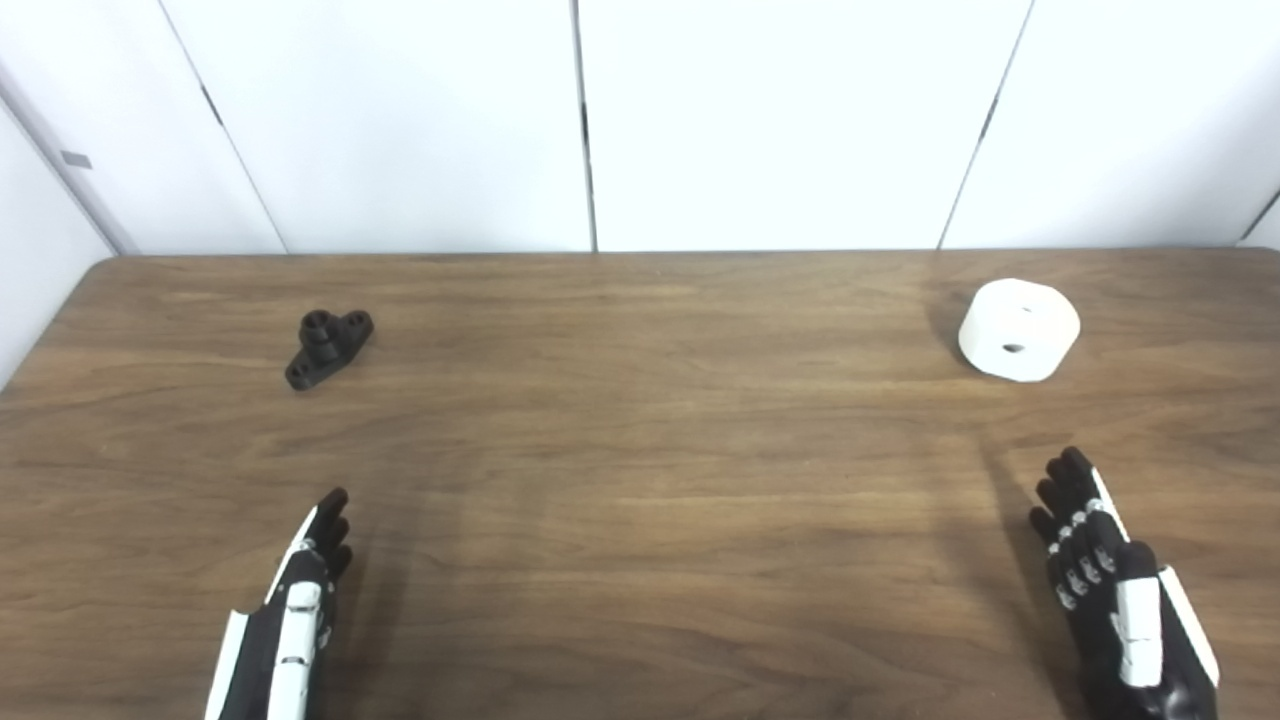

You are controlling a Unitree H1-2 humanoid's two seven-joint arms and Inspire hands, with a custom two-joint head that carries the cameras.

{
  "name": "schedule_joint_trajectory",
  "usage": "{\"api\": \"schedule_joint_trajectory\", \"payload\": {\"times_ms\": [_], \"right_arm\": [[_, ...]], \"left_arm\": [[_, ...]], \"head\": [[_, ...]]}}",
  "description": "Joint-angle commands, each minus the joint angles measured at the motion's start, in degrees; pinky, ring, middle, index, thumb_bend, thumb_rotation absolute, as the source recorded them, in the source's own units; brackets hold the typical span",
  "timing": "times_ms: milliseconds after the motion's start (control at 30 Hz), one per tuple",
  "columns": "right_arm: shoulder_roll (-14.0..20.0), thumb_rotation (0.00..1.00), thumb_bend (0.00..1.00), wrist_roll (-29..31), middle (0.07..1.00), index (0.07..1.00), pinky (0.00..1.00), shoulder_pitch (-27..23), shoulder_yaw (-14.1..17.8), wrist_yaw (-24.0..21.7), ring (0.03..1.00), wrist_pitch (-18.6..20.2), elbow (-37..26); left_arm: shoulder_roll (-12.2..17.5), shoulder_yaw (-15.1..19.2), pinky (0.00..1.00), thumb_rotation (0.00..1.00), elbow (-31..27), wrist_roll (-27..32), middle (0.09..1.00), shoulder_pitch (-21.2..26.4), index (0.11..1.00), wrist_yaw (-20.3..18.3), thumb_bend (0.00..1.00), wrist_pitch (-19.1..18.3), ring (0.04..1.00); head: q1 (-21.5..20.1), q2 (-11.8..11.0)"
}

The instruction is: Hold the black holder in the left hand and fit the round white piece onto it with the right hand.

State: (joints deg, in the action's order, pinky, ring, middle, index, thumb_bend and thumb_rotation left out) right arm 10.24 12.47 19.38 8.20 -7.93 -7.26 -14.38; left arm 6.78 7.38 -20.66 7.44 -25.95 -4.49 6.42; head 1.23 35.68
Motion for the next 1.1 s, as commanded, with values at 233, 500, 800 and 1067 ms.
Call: {"api": "schedule_joint_trajectory", "payload": {"times_ms": [233, 500, 800, 1067], "right_arm": [[0.08, 1.0, 0.66, -0.2, 1.0, 1.0, 1.0, 2.31, -0.09, -0.31, 1.0, -0.56, 1.29], [0.89, 1.0, 0.65, -0.37, 1.0, 1.0, 1.0, 2.11, -0.01, -0.74, 1.0, -0.69, 1.9], [1.96, 1.0, 0.66, 1.65, 1.0, 1.0, 1.0, 1.64, 1.19, -1.5, 1.0, -0.06, 3.4], [3.1, 1.0, 0.72, 1.28, 1.0, 1.0, 1.0, 1.53, 1.27, -2.18, 1.0, -0.89, 5.08]], "left_arm": [[-1.06, -0.34, 1.0, 0.91, -3.32, -0.39, 1.0, -1.01, 0.947, 0.71, 0.3, -0.86, 1.0], [-1.73, -1.24, 1.0, 0.93, -3.85, -1.26, 1.0, -1.04, 0.955, 1.16, 0.27, -1.71, 1.0], [-2.8, -3.35, 1.0, 0.88, -1.41, -3.34, 0.998, -1.08, 0.945, 2.72, 0.27, 1.53, 1.0], [-2.52, -5.3, 1.0, 0.8, 0.04, -5.94, 0.977, -1.43, 0.92, 3.76, 0.28, 3.3, 1.0]], "head": [[0.33, -0.06], [1.09, -0.89], [9.83, -3.26], [15.13, -5.78]]}}
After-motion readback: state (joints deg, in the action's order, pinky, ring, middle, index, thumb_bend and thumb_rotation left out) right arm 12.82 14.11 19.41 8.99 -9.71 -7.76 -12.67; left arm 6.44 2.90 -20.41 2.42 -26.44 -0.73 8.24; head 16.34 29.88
